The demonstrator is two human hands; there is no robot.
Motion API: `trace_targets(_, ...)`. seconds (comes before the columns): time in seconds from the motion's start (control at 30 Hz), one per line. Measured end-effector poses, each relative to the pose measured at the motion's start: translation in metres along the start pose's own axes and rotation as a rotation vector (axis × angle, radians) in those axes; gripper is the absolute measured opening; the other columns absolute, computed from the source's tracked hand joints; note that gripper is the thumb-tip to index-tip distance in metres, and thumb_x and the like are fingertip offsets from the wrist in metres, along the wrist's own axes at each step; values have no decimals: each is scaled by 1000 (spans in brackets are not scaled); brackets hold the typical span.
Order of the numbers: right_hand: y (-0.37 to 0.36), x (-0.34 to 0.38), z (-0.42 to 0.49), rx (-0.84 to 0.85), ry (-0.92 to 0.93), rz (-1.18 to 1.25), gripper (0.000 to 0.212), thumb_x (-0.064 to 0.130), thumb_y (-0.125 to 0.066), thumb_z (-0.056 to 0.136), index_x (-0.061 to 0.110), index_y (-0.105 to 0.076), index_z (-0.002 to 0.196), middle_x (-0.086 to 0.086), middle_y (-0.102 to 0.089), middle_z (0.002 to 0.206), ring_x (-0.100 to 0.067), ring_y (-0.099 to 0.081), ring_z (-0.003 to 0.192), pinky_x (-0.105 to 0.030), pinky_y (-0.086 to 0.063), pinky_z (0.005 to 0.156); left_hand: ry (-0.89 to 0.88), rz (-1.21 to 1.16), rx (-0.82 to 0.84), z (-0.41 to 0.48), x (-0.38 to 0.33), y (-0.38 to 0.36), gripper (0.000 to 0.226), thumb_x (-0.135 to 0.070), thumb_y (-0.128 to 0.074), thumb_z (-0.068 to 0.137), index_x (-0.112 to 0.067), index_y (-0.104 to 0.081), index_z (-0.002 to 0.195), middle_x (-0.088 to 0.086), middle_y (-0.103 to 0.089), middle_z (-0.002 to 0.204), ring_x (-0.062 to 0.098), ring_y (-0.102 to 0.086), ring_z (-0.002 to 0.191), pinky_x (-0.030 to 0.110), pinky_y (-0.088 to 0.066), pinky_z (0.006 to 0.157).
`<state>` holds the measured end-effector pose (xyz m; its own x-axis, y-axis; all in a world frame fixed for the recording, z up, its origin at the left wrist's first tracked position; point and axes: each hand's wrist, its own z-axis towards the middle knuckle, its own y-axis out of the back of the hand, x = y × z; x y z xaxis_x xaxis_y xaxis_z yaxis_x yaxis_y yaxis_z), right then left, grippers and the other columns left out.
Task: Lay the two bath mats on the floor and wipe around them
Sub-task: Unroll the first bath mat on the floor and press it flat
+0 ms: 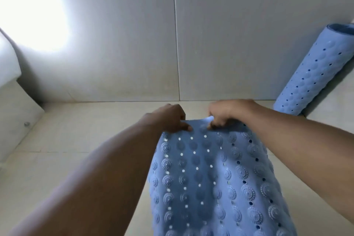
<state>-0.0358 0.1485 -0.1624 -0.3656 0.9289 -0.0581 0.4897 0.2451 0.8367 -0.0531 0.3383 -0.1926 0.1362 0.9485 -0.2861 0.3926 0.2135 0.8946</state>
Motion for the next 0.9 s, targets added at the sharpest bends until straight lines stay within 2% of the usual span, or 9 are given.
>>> trace_targets(0.13, -66, 0, 26, -180, -49, -28, 46, 53, -66, 89, 15, -61, 114, -10, -62, 124, -33, -61, 113, -35, -42, 83, 76, 108, -14, 16, 13, -59, 48, -61, -68, 87, -22, -66, 115, 8, -65, 118, 33, -62, 111, 35, -44, 80)
trace_targets(0.2, -107, -5, 42, -268, -51, 14, 46, 52, -59, 92, 19, -55, 123, -6, -59, 130, -29, -53, 123, -40, -39, 94, 97, 186, -82, 18, 23, -95, 57, -58, -63, 91, -25, -50, 135, 8, -57, 137, 33, -54, 125, 39, -40, 93)
trace_targets(0.27, -142, -15, 49, -334, -103, 81, 54, 52, -55, 91, 23, -46, 136, -2, -49, 143, -26, -39, 135, -45, -32, 105, 88, 209, -171, 11, 32, -131, 79, -63, -60, 90, -28, -26, 153, 8, -34, 158, 32, -33, 144, 45, -28, 112)
trace_targets(0.33, -170, -24, 43, -331, -277, 276, 68, 57, -54, 89, 21, -37, 145, -3, -38, 152, -28, -30, 142, -50, -31, 110, 83, 142, -125, -3, 34, -170, 88, -70, -49, 91, -33, -8, 160, 6, -10, 169, 31, -11, 154, 49, -17, 121)
trace_targets(0.43, -212, -34, 24, -257, -638, 767, 94, 83, -52, 74, 16, -41, 139, -12, -43, 145, -37, -41, 134, -53, -40, 105, 182, 51, 66, -38, 24, -236, 94, -82, -32, 88, -38, 9, 160, 2, 17, 170, 33, 14, 155, 61, -4, 122)
trace_targets(0.5, -233, -33, 4, -135, -663, 981, 104, 94, -50, 61, 17, -50, 131, -10, -56, 132, -36, -57, 119, -52, -48, 100, 216, 30, 109, -52, 18, -268, 103, -91, -23, 81, -38, 21, 157, 1, 36, 163, 35, 31, 150, 68, 6, 118)
trace_targets(0.57, -246, -33, -15, -107, -614, 1124, 87, 86, -63, 62, 21, -56, 118, -4, -64, 117, -30, -65, 103, -48, -54, 93, 200, 44, 90, -48, 25, -277, 108, -97, -19, 75, -40, 28, 154, -1, 43, 159, 34, 38, 147, 70, 12, 115)
trace_targets(0.7, -247, -36, -32, -59, -503, 1437, 57, 54, -88, 64, 15, -66, 100, -7, -75, 101, -24, -71, 88, -38, -57, 77, 121, 114, 103, -26, 57, -253, 114, -103, -21, 67, -46, 26, 153, -7, 37, 162, 29, 31, 151, 69, 6, 118)
trace_targets(0.9, -241, -44, -45, 222, -471, 1709, 77, 48, -95, 48, 13, -72, 112, -12, -78, 104, -32, -72, 100, -50, -59, 85, 235, 83, 130, -34, 42, -254, 104, -95, -24, 77, -45, 27, 153, -6, 35, 163, 33, 29, 151, 70, 1, 118)
